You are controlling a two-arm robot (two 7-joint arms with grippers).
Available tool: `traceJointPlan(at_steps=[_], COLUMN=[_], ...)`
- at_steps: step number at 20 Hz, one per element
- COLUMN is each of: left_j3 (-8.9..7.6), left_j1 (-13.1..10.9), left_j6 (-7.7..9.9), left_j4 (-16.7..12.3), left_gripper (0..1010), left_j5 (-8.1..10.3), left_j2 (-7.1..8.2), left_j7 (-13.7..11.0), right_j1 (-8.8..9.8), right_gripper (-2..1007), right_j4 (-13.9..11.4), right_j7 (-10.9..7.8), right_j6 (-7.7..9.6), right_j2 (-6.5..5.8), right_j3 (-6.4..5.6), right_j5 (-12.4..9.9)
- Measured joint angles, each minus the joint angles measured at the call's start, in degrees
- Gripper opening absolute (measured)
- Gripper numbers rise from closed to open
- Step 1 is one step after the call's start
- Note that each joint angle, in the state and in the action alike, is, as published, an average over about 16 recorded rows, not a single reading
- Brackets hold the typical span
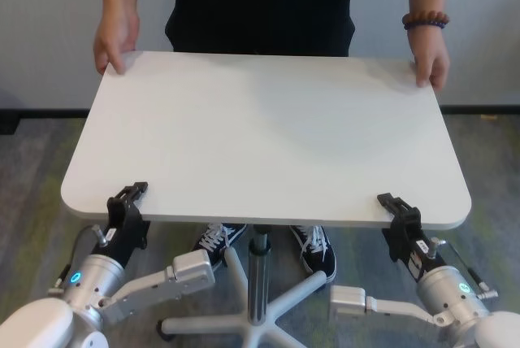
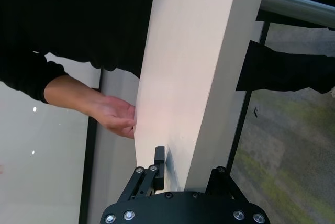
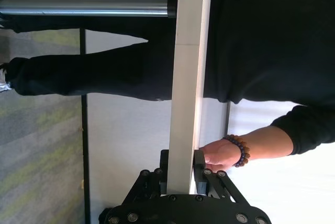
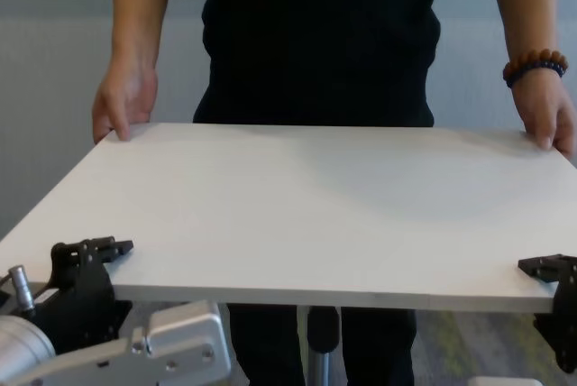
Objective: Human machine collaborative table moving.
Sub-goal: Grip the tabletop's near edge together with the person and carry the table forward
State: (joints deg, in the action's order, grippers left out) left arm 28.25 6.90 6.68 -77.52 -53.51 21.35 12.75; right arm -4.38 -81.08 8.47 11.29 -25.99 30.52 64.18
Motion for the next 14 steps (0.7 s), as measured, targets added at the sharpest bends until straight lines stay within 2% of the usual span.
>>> traceJointPlan(at_steps=[7,14], left_j3=[-0.42,-0.38], left_j1=[2.3,5.3], left_j6=[-0.55,-1.48], left_j4=[3.0,7.8], left_gripper=[330,330], left_j5=[-0.89,-2.03], left_j2=[-1.81,-3.84], left_j7=[-0.3,0.1], right_j1=[-2.18,-4.90], right_gripper=[249,250], right_j4=[3.0,6.6], right_j7=[-0.42,-0.59], right_j6=[-1.27,-2.11], right_j2=[1.16,2.22], right_j3=[0.07,0.71], right_j5=[0.7,1.3])
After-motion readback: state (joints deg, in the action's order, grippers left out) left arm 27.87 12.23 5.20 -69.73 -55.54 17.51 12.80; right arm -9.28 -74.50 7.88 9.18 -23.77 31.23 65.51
